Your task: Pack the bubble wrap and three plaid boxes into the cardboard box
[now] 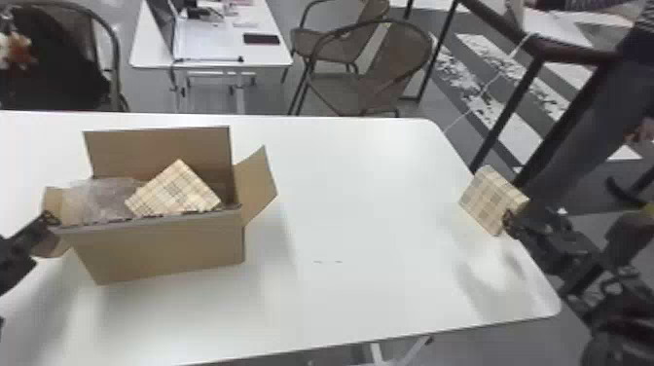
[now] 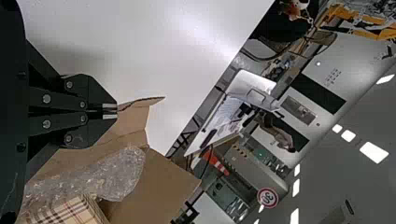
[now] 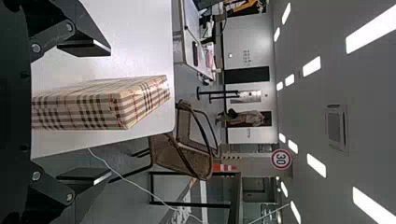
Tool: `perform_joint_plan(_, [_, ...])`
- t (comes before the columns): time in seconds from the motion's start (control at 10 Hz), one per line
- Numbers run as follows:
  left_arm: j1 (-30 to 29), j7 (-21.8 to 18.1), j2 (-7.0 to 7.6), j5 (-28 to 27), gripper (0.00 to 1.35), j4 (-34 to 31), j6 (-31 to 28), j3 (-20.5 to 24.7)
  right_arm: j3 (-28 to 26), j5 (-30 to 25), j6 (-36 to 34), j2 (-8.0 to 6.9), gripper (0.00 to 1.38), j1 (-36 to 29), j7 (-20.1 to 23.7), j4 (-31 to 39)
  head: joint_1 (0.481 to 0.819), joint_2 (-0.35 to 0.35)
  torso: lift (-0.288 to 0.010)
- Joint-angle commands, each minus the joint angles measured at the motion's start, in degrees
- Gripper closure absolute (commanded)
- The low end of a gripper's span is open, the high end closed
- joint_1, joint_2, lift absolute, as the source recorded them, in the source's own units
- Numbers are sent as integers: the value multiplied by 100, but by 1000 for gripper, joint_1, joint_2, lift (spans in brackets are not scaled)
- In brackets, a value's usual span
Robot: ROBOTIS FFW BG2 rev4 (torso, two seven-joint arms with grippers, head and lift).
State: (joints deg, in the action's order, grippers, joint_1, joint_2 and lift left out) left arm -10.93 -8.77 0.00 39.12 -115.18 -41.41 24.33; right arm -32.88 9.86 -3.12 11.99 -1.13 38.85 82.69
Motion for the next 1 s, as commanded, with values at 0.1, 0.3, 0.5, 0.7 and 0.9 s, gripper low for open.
perform_joint_plan(0.1, [-6, -28, -15, 8, 1216, 4, 19, 10, 89, -89, 57, 146, 358, 271, 9, -368, 695, -181, -174])
perform_joint_plan(0.3, [-23, -54, -15, 17, 1216, -5, 28, 36, 291, -98, 154, 304, 400, 438, 0, -702, 695, -182, -174])
perform_joint_plan(0.5, [-50, -54, -15, 8, 1216, 4, 28, 28, 572, -89, 162, 304, 723, 614, 0, -1019, 695, -172, -174])
perform_joint_plan(0.7, [-41, -72, -15, -1, 1216, 4, 28, 19, 730, -80, -92, 164, 1067, 553, -35, -860, 695, -151, -174])
perform_joint_plan(0.9, [-67, -72, -15, -10, 1216, 4, 37, 36, 730, 289, -321, 120, 1069, 96, -176, 10, 695, -128, -174])
